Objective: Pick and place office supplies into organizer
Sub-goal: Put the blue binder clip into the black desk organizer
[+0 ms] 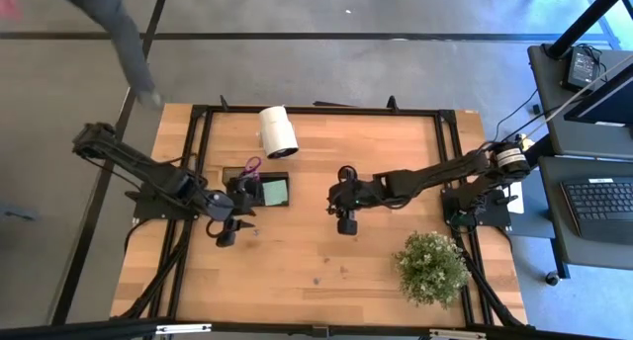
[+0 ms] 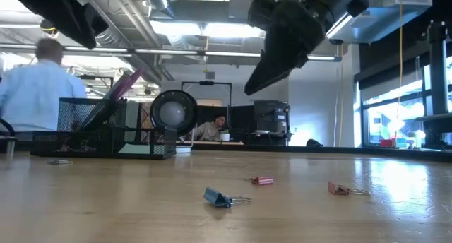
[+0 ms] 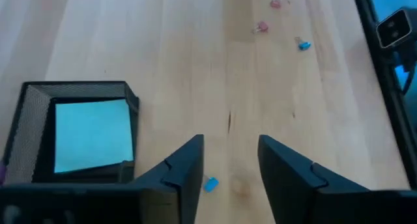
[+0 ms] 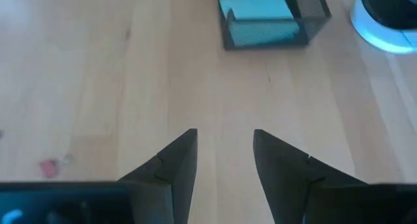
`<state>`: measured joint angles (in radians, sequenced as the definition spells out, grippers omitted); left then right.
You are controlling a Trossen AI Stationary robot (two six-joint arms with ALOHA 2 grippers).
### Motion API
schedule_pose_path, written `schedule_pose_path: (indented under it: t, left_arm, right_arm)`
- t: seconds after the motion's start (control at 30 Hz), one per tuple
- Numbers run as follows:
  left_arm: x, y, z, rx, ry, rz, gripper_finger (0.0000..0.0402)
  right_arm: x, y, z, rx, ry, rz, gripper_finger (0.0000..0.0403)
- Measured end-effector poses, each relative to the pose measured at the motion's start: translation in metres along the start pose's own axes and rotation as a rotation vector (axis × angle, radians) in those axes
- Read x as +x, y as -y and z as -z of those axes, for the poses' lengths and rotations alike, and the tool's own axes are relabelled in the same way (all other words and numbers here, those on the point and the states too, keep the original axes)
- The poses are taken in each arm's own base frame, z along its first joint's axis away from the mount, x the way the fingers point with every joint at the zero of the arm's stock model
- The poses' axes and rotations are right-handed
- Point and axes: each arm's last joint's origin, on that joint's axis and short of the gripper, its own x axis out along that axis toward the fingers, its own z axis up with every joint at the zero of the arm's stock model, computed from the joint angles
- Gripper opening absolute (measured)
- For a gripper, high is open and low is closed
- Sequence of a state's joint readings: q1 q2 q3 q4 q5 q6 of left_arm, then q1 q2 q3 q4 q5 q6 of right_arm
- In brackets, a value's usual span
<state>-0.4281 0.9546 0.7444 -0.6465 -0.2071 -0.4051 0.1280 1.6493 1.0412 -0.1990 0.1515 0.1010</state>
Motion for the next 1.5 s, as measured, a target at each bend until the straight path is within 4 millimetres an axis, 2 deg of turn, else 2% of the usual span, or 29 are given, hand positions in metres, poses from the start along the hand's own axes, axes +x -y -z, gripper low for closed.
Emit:
schedule_pose_path:
  t: [0.2, 0.3, 0.47, 0.63, 0.83, 1.0, 1.27, 1.5]
  left_arm:
    - [0.014, 0.001, 0.0, -0.036, -0.049, -0.025, 0.0171]
    - [0.021, 0.003, 0.001, -0.029, -0.087, -0.022, 0.0172]
    - [0.034, 0.005, 0.005, -0.071, -0.171, -0.028, 0.0171]
    - [0.04, 0.006, 0.002, -0.131, -0.287, -0.101, 0.0171]
    - [0.053, 0.012, -0.01, -0.253, -0.393, -0.118, 0.0171]
    - [0.071, 0.015, -0.018, -0.385, -0.425, -0.17, 0.0171]
    - [0.104, 0.013, -0.009, -0.561, -0.525, -0.286, 0.0171]
    - [0.118, 0.013, -0.001, -0.623, -0.588, -0.329, 0.0171]
  right_arm:
    - [-0.004, 0.011, 0.016, -0.021, -0.166, 0.127, 0.0154]
    - [-0.009, 0.015, 0.02, -0.009, -0.174, 0.137, 0.0154]
    - [-0.023, 0.019, 0.043, 0.036, -0.016, 0.121, 0.0154]
    - [-0.049, 0.023, 0.051, 0.092, 0.27, 0.093, 0.0154]
    - [-0.068, 0.026, 0.059, 0.082, 0.369, 0.089, 0.0154]
    - [-0.067, 0.027, 0.059, 0.04, 0.379, 0.107, 0.0154]
    - [-0.065, 0.03, 0.061, 0.029, 0.354, 0.118, 0.0154]
    - [-0.066, 0.03, 0.061, 0.014, 0.352, 0.121, 0.0154]
